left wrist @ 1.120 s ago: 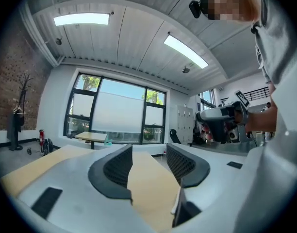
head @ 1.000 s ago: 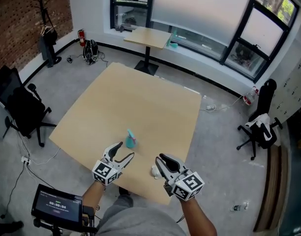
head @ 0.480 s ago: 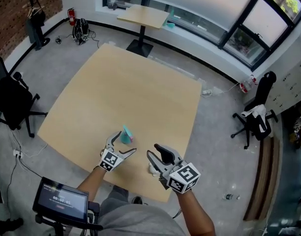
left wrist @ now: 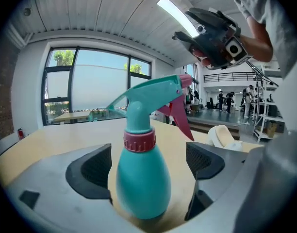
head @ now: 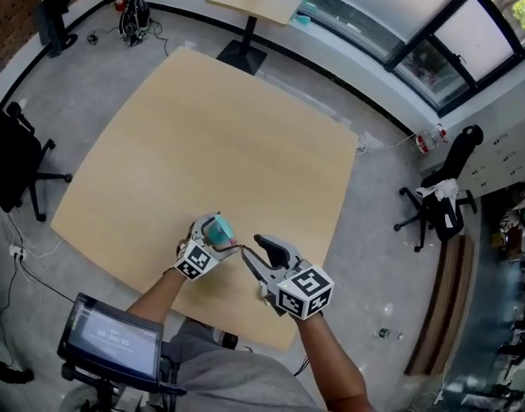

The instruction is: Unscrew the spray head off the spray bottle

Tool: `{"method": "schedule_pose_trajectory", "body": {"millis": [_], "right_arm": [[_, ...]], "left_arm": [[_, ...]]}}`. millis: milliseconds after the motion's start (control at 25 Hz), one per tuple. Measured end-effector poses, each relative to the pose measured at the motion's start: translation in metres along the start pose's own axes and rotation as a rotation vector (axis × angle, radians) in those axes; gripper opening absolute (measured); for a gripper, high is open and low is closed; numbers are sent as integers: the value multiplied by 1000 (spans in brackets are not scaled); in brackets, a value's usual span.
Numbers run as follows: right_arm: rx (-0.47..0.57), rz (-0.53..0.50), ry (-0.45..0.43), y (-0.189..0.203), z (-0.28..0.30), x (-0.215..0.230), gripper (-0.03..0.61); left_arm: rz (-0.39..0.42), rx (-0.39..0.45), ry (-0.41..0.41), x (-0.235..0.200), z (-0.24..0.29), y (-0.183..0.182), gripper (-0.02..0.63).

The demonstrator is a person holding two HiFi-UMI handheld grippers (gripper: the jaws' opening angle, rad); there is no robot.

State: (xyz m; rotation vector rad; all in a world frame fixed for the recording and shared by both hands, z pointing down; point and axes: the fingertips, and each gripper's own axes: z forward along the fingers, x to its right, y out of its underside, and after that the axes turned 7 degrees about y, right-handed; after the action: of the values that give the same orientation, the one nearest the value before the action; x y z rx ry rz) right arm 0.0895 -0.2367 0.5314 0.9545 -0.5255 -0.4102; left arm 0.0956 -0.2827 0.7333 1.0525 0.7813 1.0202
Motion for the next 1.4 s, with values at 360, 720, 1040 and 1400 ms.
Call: {"method": "schedule_pose_trajectory", "body": {"millis": [360,720,1040,1400], "right_arm": [[-387,-183,58,44,98,1,153],[-706,-344,127,92,116,25,152],[-808,-644,100,106,126,25,120],[-656,-1908,-709,121,103,13,120]], "left_arm": [[56,-28,113,1,11,19,453],[97,-29,140,12,22,13,379],[98,7,186,8,21,20,376],[103,-1,223,14,26,21,374]]}}
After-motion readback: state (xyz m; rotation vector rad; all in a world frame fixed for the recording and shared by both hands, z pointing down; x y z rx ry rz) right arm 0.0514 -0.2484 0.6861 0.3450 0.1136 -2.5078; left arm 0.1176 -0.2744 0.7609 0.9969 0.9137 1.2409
